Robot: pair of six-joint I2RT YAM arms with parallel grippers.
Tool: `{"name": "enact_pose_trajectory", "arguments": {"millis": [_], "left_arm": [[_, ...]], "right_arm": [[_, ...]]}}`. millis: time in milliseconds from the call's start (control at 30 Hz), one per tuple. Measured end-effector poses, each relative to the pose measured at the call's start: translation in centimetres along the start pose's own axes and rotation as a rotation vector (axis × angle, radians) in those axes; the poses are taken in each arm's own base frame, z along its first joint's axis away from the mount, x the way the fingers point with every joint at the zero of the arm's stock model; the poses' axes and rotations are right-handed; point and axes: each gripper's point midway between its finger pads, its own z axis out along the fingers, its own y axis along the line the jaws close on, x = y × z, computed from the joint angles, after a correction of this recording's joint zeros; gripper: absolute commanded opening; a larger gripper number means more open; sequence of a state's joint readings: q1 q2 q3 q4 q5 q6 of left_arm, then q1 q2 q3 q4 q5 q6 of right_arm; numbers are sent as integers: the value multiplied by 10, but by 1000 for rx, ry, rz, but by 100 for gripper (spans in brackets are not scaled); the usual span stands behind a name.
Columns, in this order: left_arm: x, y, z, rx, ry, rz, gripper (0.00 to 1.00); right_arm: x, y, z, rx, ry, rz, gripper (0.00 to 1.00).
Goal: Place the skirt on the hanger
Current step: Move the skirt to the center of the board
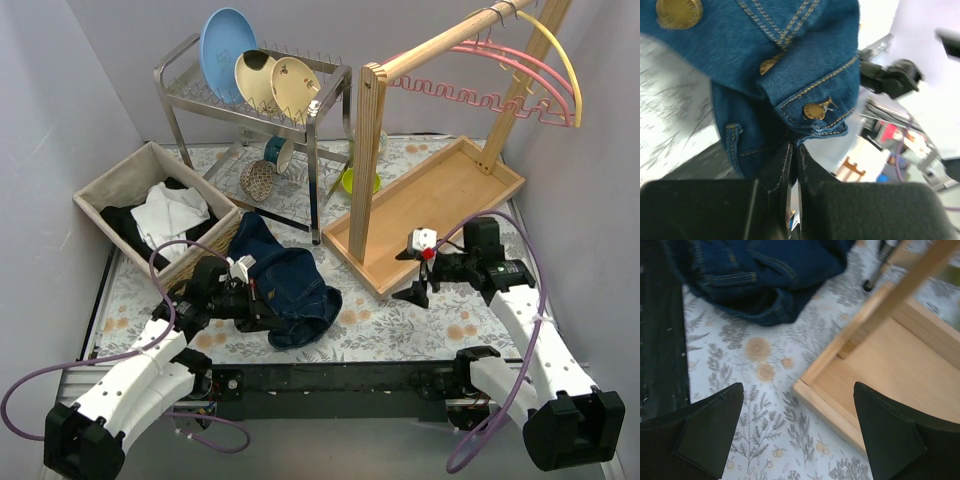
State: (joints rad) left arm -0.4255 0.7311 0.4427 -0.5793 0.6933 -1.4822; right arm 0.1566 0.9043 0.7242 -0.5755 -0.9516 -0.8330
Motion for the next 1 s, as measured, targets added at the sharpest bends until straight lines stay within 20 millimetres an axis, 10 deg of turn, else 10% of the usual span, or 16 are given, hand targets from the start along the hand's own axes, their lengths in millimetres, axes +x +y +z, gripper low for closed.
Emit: {"name": "enact_pose_trajectory", "arguments": {"millis": [333,767,867,1000], "left_arm": [[-8,3,-26,-146,-115,20,0],[-2,9,-40,-146,-202,-4,0],[-3,8,-41,-142,-213,-9,0],[-4,7,-42,-135,-230,-18,0]], "right_arm": [[-15,88,55,-377,47,-184,98],[-1,70,146,-223,309,-116,83],[10,74,155,-211,344,-104,66],[21,74,163,-187,380,-86,14]]}}
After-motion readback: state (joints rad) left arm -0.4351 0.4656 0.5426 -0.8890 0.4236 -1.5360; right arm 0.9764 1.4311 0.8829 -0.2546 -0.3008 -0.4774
